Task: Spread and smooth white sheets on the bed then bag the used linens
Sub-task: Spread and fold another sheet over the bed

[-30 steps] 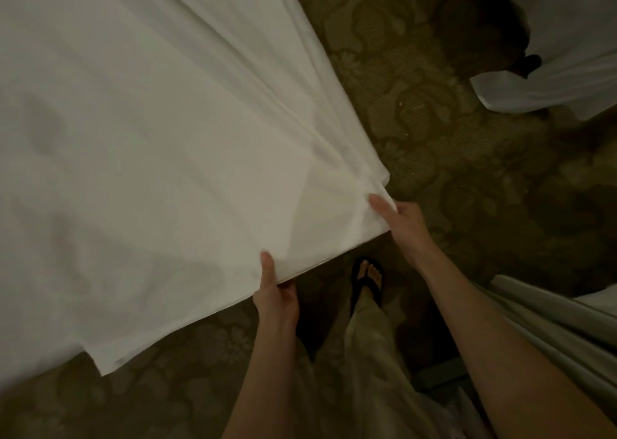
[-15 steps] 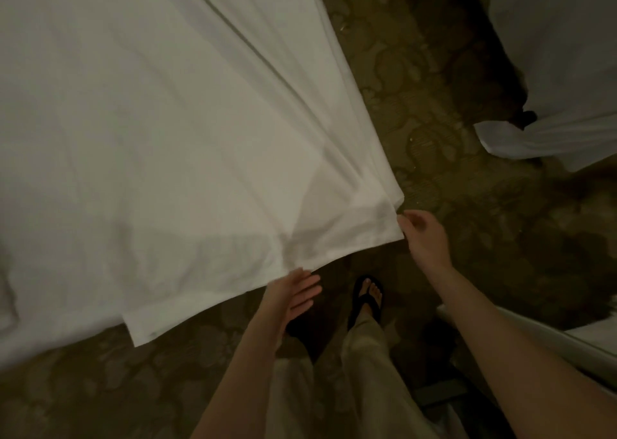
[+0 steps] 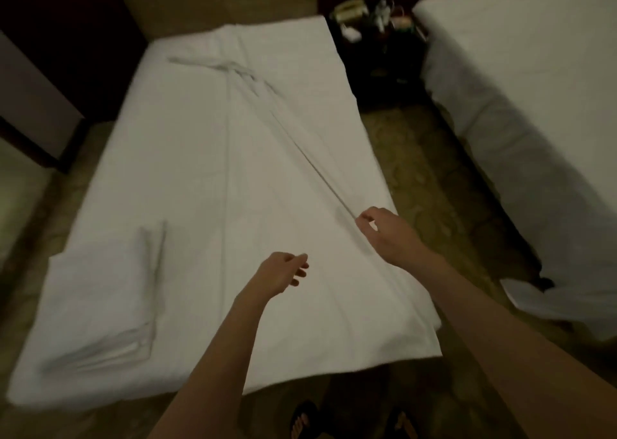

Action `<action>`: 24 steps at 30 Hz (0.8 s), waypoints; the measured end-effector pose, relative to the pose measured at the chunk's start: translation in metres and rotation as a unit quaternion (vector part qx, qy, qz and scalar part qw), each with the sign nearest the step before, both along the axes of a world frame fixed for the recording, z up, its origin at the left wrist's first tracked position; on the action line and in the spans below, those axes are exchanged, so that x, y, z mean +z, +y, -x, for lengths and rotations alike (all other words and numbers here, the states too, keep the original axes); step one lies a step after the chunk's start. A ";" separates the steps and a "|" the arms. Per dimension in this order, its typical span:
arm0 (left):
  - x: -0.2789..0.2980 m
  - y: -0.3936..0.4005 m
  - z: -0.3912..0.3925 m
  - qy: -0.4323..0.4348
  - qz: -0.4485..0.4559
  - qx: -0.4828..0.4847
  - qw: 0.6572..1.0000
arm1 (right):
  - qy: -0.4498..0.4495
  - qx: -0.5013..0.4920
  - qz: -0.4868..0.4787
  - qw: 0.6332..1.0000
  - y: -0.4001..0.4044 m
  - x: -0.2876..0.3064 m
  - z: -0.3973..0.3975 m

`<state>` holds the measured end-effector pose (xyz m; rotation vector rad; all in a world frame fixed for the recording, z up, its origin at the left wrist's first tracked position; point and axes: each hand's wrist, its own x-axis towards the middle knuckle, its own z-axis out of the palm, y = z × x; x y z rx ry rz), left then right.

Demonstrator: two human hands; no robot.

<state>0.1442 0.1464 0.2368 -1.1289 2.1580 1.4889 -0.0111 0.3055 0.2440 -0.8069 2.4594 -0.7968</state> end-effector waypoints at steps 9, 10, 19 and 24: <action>0.075 -0.048 -0.050 0.004 0.115 -0.040 0.993 | 0.072 0.069 -0.012 0.995 -0.041 0.096 -0.032; 0.079 -0.049 -0.050 0.003 0.120 -0.042 0.992 | 0.071 0.073 -0.023 0.995 -0.040 0.096 -0.032; 0.141 -0.036 0.028 0.059 0.185 -0.004 0.981 | 0.091 0.171 -0.189 0.963 -0.008 0.071 0.014; 0.149 0.008 0.095 0.112 0.211 0.060 0.969 | 0.088 0.272 -0.280 0.917 0.041 0.048 0.061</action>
